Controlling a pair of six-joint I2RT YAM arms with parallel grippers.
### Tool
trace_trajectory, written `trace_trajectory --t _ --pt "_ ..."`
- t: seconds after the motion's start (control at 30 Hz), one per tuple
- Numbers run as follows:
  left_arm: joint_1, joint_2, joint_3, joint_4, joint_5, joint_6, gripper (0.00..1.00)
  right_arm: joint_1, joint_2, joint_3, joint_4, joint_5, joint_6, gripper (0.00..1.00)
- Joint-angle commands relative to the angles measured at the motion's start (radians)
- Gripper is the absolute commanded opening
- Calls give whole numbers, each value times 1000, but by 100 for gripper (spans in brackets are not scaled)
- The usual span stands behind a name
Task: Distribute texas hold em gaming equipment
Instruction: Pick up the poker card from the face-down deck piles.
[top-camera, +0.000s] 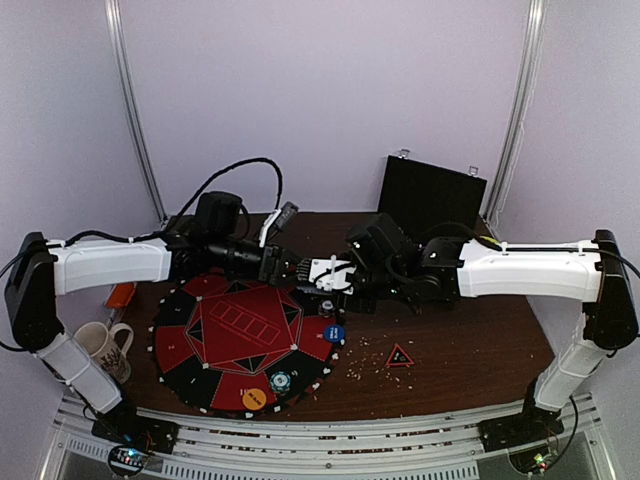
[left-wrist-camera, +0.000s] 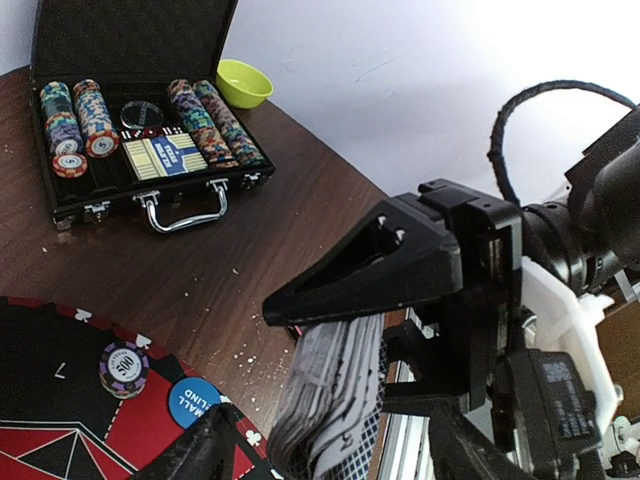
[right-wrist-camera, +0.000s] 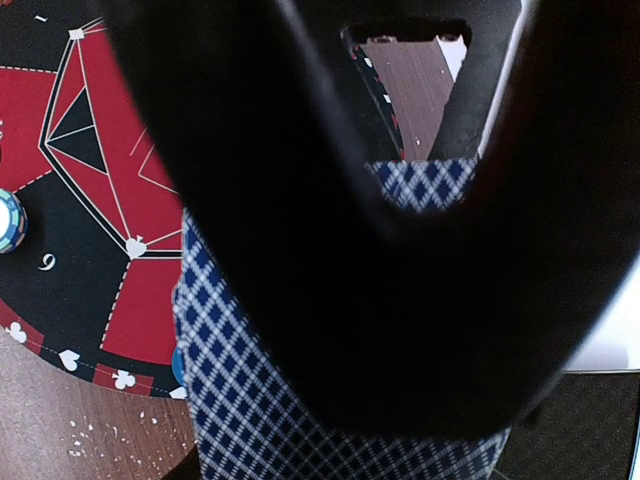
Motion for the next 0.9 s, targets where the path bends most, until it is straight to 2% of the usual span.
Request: trace_trajectory --t 0.0,0.1,0.37,0.53,0.63,0.73,0.87 --pt "26 -54 -28 55 31 4 68 -6 -21 -12 17 6 0 49" --pt "37 -66 -35 33 4 6 64 -5 -19 -11 17 6 -2 49" --pt "38 -45 -48 78 65 -18 29 -6 -21 -17 23 8 -4 49" --pt "38 -38 -48 71 69 -17 14 -6 -22 -18 25 9 -4 49" --pt "39 -44 -47 61 65 -7 9 -6 -22 -17 26 9 -4 49" --pt "38 -50 -47 42 52 3 0 -7 -22 -16 26 11 -4 49" --pt "39 -61 -50 34 50 9 0 -7 -23 -19 25 19 -5 48"
